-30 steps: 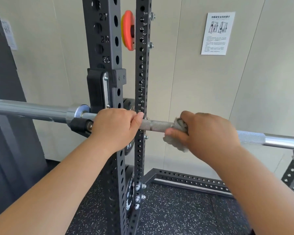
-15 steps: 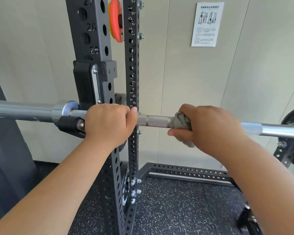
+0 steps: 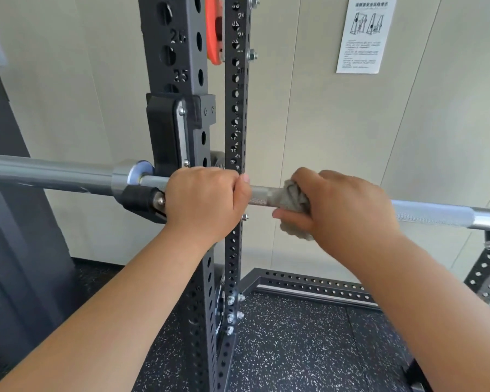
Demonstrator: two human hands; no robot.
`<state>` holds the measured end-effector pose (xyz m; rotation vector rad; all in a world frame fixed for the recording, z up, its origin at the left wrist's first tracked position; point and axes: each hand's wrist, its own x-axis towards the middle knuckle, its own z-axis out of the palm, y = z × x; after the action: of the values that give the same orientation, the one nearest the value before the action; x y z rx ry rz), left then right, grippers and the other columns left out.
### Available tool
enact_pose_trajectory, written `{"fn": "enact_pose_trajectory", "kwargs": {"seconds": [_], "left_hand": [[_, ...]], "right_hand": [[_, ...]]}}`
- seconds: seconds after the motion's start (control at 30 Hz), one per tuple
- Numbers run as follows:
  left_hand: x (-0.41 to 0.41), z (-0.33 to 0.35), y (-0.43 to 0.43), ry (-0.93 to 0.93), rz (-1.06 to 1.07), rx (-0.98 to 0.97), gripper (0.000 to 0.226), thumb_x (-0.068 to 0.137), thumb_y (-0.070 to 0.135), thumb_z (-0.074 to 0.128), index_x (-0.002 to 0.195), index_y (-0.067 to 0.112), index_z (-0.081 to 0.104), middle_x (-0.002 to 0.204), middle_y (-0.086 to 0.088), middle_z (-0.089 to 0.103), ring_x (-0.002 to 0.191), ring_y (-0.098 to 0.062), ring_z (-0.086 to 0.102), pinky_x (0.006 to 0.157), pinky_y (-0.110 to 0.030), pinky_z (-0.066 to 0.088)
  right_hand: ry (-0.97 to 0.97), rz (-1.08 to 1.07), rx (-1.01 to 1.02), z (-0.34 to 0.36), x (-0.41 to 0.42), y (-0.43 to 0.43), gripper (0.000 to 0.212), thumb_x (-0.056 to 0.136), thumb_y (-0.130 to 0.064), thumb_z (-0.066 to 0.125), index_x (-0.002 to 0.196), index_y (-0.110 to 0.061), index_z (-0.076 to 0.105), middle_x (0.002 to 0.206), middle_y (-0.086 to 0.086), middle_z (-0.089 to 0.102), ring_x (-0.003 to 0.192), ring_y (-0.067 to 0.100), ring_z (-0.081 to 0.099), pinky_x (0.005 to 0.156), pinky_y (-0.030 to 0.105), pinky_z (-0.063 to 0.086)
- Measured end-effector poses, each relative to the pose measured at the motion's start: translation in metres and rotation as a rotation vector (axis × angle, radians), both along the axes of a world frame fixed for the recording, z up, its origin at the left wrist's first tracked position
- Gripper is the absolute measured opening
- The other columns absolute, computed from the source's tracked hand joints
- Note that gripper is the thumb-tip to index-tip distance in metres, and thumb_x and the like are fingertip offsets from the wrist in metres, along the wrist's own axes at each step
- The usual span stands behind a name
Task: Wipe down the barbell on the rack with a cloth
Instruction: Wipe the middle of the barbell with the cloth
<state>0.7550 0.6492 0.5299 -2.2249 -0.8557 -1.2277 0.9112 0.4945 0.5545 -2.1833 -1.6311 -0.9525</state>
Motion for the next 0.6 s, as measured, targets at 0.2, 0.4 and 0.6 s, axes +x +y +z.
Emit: {"fn": "enact_pose_trajectory", "kwargs": {"seconds": [0.2, 0.4, 0.6], "left_hand": [[-0.003, 0.001, 0.0, 0.0, -0.064, 0.0, 0.041, 0.105, 0.037, 0.028, 0.067, 0.028, 0.041, 0.058, 0.009, 0.038, 0.054, -0.022, 0.042, 0.059, -0.034, 0.032], [-0.015, 0.001, -0.006, 0.05, -0.169, -0.103, 0.032, 0.108, 0.035, 0.03, 0.083, 0.028, 0.05, 0.074, 0.013, 0.043, 0.07, -0.017, 0.041, 0.071, -0.037, 0.036], [-0.052, 0.01, -0.027, 0.191, -0.241, -0.209, 0.04, 0.106, 0.036, 0.033, 0.123, 0.02, 0.065, 0.116, 0.005, 0.065, 0.112, -0.019, 0.056, 0.094, -0.042, 0.049]], "right_hand": [[0.051, 0.045, -0.207, 0.016, -0.035, 0.03, 0.052, 0.089, -0.082, 0.047, 0.101, -0.033, 0.036, 0.078, -0.006, 0.039, 0.077, 0.027, 0.048, 0.061, 0.031, 0.033], [0.038, 0.053, -0.187, 0.015, -0.025, 0.025, 0.058, 0.09, -0.083, 0.042, 0.114, -0.031, 0.046, 0.085, -0.003, 0.057, 0.077, 0.027, 0.056, 0.062, 0.032, 0.04], [0.052, 0.073, -0.262, 0.026, -0.042, 0.048, 0.067, 0.083, -0.085, 0.025, 0.109, -0.029, 0.052, 0.079, -0.002, 0.052, 0.078, 0.028, 0.057, 0.061, 0.032, 0.04]]}}
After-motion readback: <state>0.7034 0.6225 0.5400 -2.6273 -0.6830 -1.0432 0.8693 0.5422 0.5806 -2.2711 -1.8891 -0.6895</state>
